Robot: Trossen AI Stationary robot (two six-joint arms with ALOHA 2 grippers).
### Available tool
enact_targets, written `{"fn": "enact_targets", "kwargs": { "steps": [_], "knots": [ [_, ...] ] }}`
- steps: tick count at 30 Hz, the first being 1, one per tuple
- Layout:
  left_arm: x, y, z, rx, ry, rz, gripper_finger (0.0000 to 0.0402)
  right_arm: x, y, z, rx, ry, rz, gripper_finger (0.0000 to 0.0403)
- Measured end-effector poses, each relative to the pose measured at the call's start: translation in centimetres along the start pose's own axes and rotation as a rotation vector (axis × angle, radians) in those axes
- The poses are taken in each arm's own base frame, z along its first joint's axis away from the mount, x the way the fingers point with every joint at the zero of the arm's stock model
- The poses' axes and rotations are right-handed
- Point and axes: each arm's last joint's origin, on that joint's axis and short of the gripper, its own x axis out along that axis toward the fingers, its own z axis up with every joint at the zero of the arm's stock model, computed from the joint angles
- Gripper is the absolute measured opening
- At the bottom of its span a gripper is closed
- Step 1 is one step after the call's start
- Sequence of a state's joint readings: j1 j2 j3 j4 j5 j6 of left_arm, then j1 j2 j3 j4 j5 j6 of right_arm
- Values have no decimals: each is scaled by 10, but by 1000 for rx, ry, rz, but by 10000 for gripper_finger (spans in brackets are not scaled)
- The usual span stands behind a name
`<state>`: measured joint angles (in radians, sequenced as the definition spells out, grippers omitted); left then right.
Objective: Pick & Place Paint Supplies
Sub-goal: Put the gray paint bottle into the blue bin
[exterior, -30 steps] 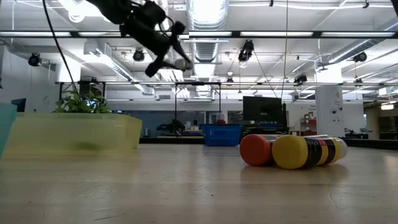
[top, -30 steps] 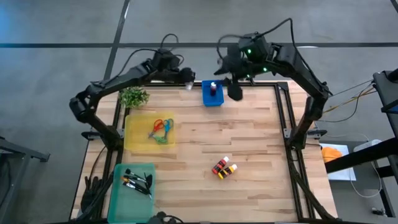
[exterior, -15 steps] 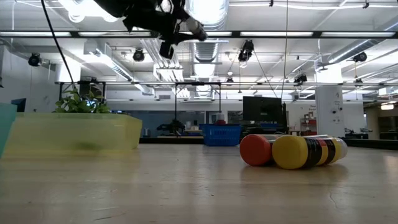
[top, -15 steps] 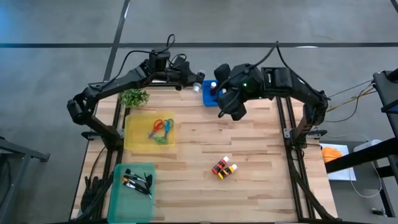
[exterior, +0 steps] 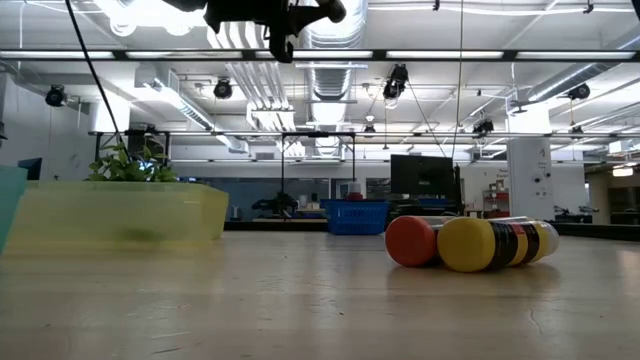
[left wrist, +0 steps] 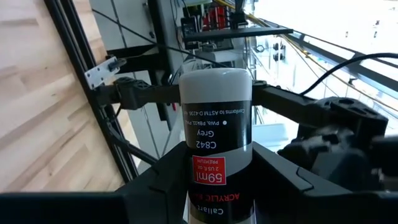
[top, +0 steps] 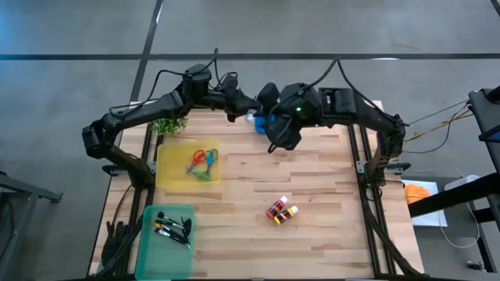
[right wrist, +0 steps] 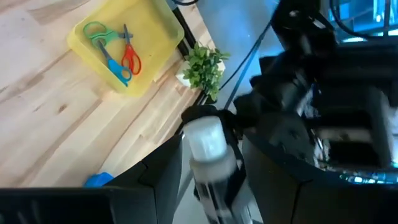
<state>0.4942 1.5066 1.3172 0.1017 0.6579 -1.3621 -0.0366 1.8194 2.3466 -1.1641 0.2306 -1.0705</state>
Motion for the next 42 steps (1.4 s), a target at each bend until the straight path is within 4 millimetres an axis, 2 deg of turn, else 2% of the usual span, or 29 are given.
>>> {"fn": "enact_targets", "kwargs": {
  "steps": [4,11,34,42],
  "knots": [
    [0,0,0,0,-1,1,152,15,2,4,-34,7,15,166],
    [1,0,-1,4,3,-1,152,26,3,5,-61,16,22,166],
    [5,-2,-7,9,25,-8,152,40,2,-4,-135,95,11,166],
    [5,0,-8,-3,25,2,152,43,5,-4,-160,102,26,112]
  ]
}}
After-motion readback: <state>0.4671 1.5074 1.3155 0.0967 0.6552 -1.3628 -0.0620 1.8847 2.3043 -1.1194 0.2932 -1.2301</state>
